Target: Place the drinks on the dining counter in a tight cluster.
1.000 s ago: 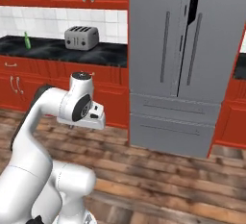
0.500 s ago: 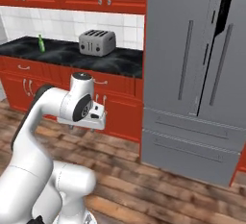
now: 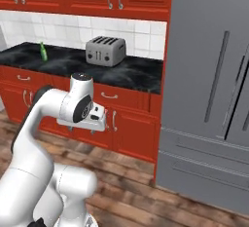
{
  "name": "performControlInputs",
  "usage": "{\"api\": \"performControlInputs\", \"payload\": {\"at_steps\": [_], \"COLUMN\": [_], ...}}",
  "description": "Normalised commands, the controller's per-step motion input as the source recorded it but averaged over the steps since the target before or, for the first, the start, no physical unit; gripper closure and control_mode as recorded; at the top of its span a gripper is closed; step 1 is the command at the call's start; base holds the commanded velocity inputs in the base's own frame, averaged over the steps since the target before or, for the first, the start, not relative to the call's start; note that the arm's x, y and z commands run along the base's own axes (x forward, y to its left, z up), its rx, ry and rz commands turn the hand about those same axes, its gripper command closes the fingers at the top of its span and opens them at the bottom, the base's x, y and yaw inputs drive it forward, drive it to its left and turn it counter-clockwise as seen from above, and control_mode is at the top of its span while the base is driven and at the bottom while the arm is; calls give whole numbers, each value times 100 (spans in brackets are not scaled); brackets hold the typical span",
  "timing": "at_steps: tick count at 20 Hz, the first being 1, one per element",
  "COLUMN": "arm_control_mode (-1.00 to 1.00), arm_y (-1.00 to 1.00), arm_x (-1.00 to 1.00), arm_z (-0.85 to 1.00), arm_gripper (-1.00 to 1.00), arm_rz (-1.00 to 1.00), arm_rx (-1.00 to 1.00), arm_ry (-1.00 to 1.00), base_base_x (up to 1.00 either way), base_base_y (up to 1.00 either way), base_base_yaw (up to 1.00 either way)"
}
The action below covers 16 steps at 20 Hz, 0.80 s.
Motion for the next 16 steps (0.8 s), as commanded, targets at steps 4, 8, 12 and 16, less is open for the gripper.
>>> {"api": "performControlInputs", "payload": {"at_steps": [4, 8, 12, 16], "arm_control_mode": [100, 100, 100, 100], "arm_y": [0, 0, 0, 0], "arm_x": [0, 0, 0, 0], "arm_z": [0, 0, 0, 0], "arm_gripper": [-100, -100, -100, -100], "arm_rz": [0, 0, 0, 0], "arm_rx": [0, 0, 0, 0], "arm_ry": [0, 0, 0, 0], "base_base_x": [66, 59, 58, 58], "base_base_y": [60, 64, 63, 64], "base_base_yaw": [0, 0, 0, 0]}}
